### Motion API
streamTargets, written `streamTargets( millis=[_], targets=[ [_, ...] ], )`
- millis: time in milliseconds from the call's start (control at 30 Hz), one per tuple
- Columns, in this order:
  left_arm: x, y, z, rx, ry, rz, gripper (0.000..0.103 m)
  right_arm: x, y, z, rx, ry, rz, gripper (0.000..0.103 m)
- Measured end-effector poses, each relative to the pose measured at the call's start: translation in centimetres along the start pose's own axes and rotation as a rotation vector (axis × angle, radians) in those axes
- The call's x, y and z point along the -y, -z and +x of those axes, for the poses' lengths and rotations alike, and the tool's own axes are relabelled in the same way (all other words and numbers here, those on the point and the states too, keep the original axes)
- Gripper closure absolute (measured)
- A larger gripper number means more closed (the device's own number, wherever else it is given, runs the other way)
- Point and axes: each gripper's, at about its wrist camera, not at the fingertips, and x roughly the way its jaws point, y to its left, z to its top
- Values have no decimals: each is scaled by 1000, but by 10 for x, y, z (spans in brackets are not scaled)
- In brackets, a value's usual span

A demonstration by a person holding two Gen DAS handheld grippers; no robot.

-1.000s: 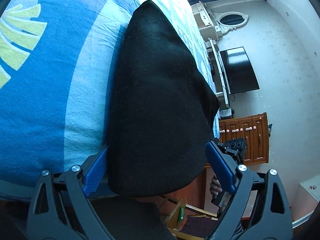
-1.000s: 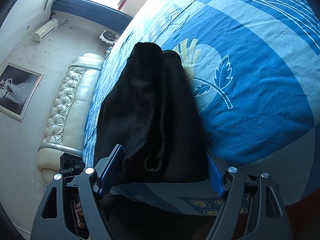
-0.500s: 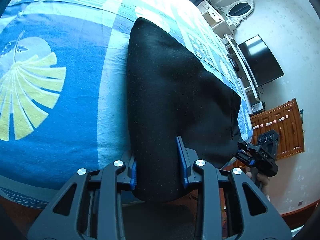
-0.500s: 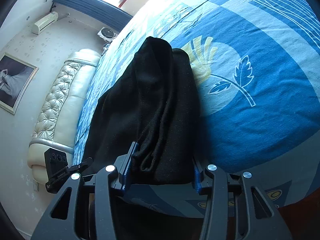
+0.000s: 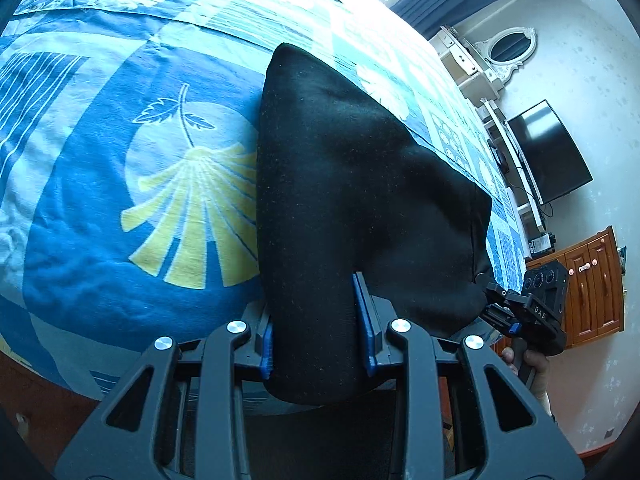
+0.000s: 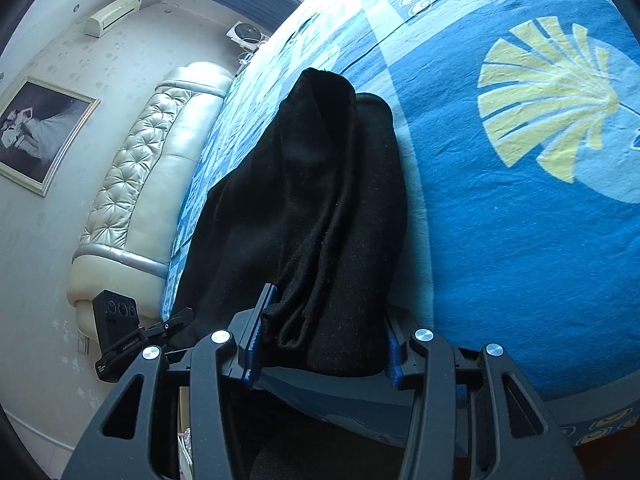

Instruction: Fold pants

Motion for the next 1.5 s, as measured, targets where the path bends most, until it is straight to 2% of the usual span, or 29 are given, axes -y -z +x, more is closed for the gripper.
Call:
streamTargets(
  millis=[167, 633, 700, 733, 800, 867, 1000, 1133, 1233, 1400, 1500],
  targets=[
    [-10, 3, -4, 5, 13, -16, 72, -3, 2, 4, -8, 1, -3, 56],
    [-8, 6, -1, 6, 24, -8, 68, 3, 4, 1, 14, -32, 25, 56],
    [-13, 6, 0, 3, 38, 0, 61, 5, 4, -1, 17, -44, 31, 56],
    [-14, 6, 0, 7, 44, 6, 57, 10, 5, -3, 21, -55, 40, 52],
    [-18, 7, 0, 8, 58, 19, 27, 12, 7, -5, 33, -75, 52, 47],
    [-24, 10, -6, 37, 75, 11, 22, 12, 8, -8, 45, -102, 54, 38],
    [-37, 10, -22, 58, 131, -1, 20, 16, 6, -17, 49, -124, 79, 35],
    [-48, -7, -27, 85, 131, -6, 16, 22, -13, -21, 92, -137, 104, 32],
    [-54, -31, -17, 72, 172, -30, 16, 18, -35, -13, 108, -114, 84, 30],
    [-52, -73, 24, 2, 211, -43, 16, 14, -70, 15, 69, -83, 43, 29],
    [-53, -92, 50, -42, 214, -55, 16, 11, -80, 32, 24, -90, 25, 29]
  ],
)
